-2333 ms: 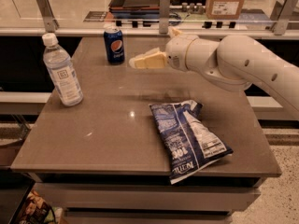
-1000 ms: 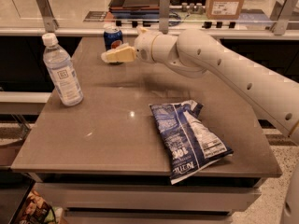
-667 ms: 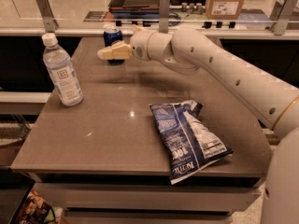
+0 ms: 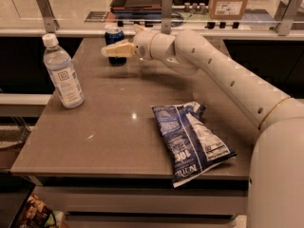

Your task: Knock pepsi can over

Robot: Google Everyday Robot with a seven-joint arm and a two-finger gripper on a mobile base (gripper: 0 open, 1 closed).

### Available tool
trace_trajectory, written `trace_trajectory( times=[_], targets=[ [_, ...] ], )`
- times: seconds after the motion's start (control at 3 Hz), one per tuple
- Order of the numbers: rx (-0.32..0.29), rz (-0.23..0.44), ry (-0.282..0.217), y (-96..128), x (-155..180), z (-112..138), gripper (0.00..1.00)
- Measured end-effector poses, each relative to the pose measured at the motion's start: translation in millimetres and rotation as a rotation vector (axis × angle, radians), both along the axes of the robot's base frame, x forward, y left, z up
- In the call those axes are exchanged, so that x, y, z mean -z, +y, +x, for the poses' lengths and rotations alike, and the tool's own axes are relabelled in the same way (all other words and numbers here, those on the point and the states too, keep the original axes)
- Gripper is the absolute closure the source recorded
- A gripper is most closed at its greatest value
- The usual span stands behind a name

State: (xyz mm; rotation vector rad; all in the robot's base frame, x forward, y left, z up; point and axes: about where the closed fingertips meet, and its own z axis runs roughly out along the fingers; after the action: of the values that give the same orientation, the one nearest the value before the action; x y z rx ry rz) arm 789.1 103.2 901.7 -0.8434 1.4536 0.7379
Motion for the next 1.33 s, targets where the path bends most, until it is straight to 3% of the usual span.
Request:
trace_trajectory(
  times=[0.33,1.33],
  targets=[
    [-0.007,0.03,0.009,-0.5,8.5,6.8,0.16],
    [-0.019,0.032,0.011,8.7,9.0,4.8,0.85]
  ],
)
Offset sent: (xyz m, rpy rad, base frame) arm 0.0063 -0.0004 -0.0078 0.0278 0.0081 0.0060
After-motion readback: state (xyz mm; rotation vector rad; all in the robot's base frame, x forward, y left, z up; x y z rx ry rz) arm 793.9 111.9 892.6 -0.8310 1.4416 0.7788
